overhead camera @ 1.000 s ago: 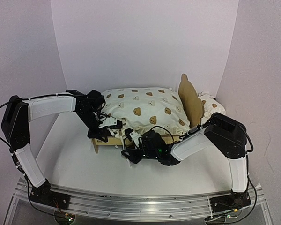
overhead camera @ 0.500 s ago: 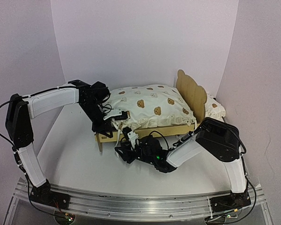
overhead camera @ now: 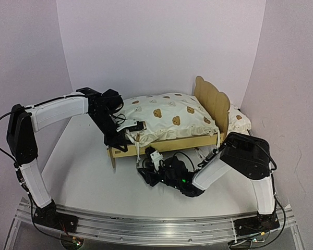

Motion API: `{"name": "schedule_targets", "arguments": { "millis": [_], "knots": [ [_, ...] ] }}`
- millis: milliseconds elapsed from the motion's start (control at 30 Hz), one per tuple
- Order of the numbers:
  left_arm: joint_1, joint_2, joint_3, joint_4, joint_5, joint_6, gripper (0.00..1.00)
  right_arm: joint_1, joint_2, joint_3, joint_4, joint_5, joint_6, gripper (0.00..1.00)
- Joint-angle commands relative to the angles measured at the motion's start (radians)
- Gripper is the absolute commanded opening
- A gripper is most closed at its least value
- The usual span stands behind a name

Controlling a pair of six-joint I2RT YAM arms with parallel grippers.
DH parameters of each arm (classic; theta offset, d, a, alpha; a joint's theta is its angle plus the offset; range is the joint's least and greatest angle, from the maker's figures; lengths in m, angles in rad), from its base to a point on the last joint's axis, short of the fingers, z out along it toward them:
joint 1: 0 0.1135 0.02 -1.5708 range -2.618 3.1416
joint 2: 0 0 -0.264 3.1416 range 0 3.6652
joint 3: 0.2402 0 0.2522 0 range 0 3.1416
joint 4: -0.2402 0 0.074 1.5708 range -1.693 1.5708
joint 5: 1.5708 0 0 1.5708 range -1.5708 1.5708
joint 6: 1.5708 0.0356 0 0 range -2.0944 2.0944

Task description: Set up the pet bed

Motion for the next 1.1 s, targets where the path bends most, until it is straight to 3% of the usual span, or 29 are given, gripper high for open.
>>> {"name": "schedule_targets", "arguments": {
  "millis": [0, 300, 567, 1067],
  "knots": [
    [0.01, -0.033, 0.105, 0.042, 0.099, -0.072, 0.0, -0.006, -0.113, -0.074, 0.003, 0.005, -0.039, 0.48],
    [0.008, -0.037, 0.116, 0.031, 0.102, -0.071, 0.0, -0.015, -0.05, 0.012, 0.05, 0.129, -0.149, 0.42],
    [0.007, -0.043, 0.115, 0.037, 0.101, -0.075, 0.0, -0.02, -0.11, -0.045, 0.07, 0.089, -0.163, 0.42],
    [-0.005, -0.036, 0.136, 0.034, 0.128, -0.098, 0.0, -0.02, 0.052, 0.196, 0.073, 0.074, -0.122, 0.44]
  ]
}}
